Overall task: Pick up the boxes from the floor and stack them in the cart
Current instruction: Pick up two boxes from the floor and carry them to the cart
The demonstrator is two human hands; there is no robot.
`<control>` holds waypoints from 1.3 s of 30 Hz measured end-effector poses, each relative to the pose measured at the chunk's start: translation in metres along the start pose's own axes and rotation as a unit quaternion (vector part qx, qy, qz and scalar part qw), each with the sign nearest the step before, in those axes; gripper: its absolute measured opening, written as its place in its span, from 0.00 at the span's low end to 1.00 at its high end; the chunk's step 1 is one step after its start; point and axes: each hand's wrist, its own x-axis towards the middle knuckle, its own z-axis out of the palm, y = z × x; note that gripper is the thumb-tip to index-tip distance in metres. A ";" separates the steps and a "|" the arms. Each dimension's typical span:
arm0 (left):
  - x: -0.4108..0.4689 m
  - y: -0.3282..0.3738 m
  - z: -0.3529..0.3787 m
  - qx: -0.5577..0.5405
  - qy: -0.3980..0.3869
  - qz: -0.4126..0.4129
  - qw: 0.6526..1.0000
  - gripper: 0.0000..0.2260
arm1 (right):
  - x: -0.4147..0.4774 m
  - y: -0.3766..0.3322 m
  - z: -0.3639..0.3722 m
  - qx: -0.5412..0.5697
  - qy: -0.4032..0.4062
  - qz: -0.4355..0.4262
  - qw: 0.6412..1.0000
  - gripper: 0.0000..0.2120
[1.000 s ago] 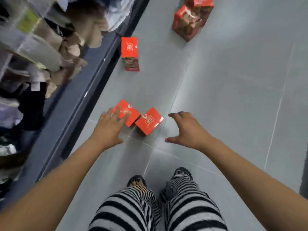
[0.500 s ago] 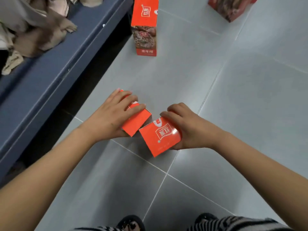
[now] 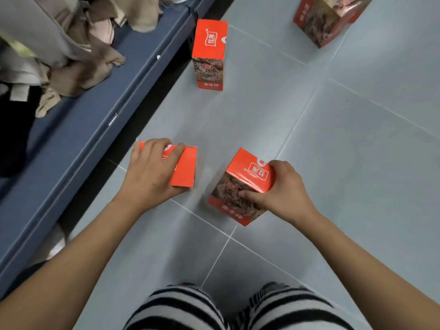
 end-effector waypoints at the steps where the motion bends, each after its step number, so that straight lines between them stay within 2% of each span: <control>1: -0.006 0.003 -0.021 -0.005 -0.007 -0.010 1.000 0.38 | -0.009 -0.011 -0.013 0.001 -0.004 0.011 1.000 0.36; 5: -0.034 0.016 -0.122 -0.026 -0.025 -0.045 0.998 0.42 | -0.052 -0.071 -0.078 0.003 -0.023 0.043 0.999 0.35; 10: -0.080 0.035 -0.267 -0.050 -0.014 -0.084 0.995 0.46 | -0.120 -0.171 -0.169 0.019 -0.055 0.035 0.998 0.36; 16: -0.151 0.049 -0.433 -0.044 -0.010 -0.136 0.990 0.46 | -0.209 -0.296 -0.262 -0.002 -0.093 -0.066 0.993 0.39; 24: -0.275 0.087 -0.574 -0.002 0.054 -0.252 0.966 0.44 | -0.303 -0.402 -0.329 -0.063 -0.163 -0.226 0.958 0.44; 29: -0.381 0.135 -0.622 -0.015 0.081 -0.387 0.918 0.45 | -0.360 -0.443 -0.334 -0.081 -0.222 -0.329 0.914 0.46; 35: -0.509 0.191 -0.657 -0.019 0.088 -0.557 0.826 0.48 | -0.442 -0.500 -0.306 -0.100 -0.294 -0.417 0.854 0.41; 39: -0.619 0.240 -0.664 -0.019 0.110 -0.664 0.739 0.50 | -0.527 -0.535 -0.264 -0.126 -0.369 -0.480 0.786 0.40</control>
